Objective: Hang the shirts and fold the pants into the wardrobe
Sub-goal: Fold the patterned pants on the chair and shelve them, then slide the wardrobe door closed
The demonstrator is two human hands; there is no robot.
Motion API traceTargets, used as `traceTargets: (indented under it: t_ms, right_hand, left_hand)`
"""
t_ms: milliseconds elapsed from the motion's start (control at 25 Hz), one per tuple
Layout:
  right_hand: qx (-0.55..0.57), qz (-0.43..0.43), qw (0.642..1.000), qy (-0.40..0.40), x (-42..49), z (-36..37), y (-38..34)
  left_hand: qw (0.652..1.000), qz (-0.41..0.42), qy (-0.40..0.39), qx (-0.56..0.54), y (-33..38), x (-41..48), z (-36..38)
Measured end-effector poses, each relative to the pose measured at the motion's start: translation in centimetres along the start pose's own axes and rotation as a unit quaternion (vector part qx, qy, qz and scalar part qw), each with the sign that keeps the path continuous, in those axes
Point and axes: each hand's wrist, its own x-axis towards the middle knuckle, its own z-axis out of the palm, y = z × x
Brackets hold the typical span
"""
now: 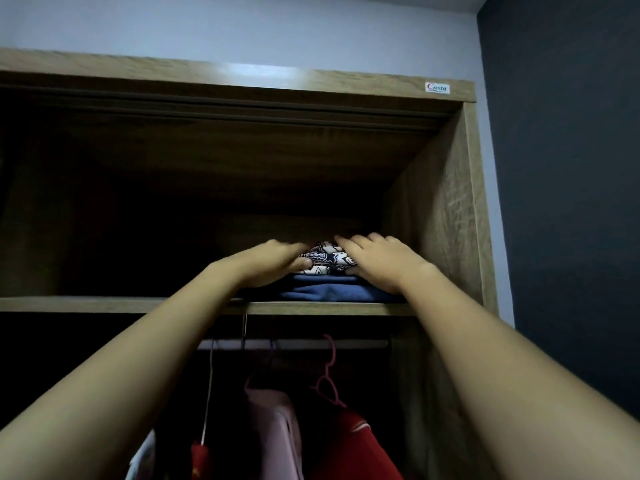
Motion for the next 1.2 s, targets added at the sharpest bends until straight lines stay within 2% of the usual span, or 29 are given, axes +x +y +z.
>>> traceTargets:
  t_ms: [160,240,360,440,560,720,880,960,1040,1200]
  right_hand:
    - [0.028,0.001,1.0,-0.01,0.1,-0.3,0.0]
    - [0.053,0.008,0.998,-0.043,0.0,-0.1,0.0]
    - [0.142,0.04,0.982,-0.12,-0.7,0.2,-0.3]
    - [0.154,0.056,0.979,-0.119,-1.4,0.5,-1.0]
    - [0.113,0.069,0.99,-0.044,-2.3,0.7,-1.5]
    - [0.109,0.091,0.975,0.17,-2.6,0.3,-2.8]
    - [0.158,0.084,0.932,0.316,-4.2,0.5,-11.0]
    - [0.212,0.051,0.914,0.342,-6.0,1.2,-17.8]
    - [0.27,0.022,0.908,0.318,-8.3,1.7,-24.8]
    - [0.356,-0.044,0.906,0.223,-14.3,3.2,-38.7]
  left_hand:
    - [0.994,0.039,0.05,0.085,-0.1,0.7,-1.6]
    - [0.993,0.038,0.037,0.102,-0.1,0.5,-1.7]
    - [0.998,0.008,-0.055,0.002,0.3,-1.4,-0.2]
    - [0.997,-0.004,-0.063,-0.043,0.7,-2.8,0.7]
    - [0.999,-0.025,-0.038,-0.028,0.8,-3.6,0.2]
    - [0.986,-0.022,0.108,-0.126,1.1,-6.2,-1.8]
    - [0.976,-0.051,0.183,-0.109,0.3,-12.7,-0.9]
    - [0.968,-0.06,0.223,-0.102,0.3,-17.6,0.4]
    - [0.96,-0.091,0.247,-0.097,-0.1,-23.1,1.8]
    - [0.939,-0.191,0.272,-0.089,-1.0,-36.1,5.6]
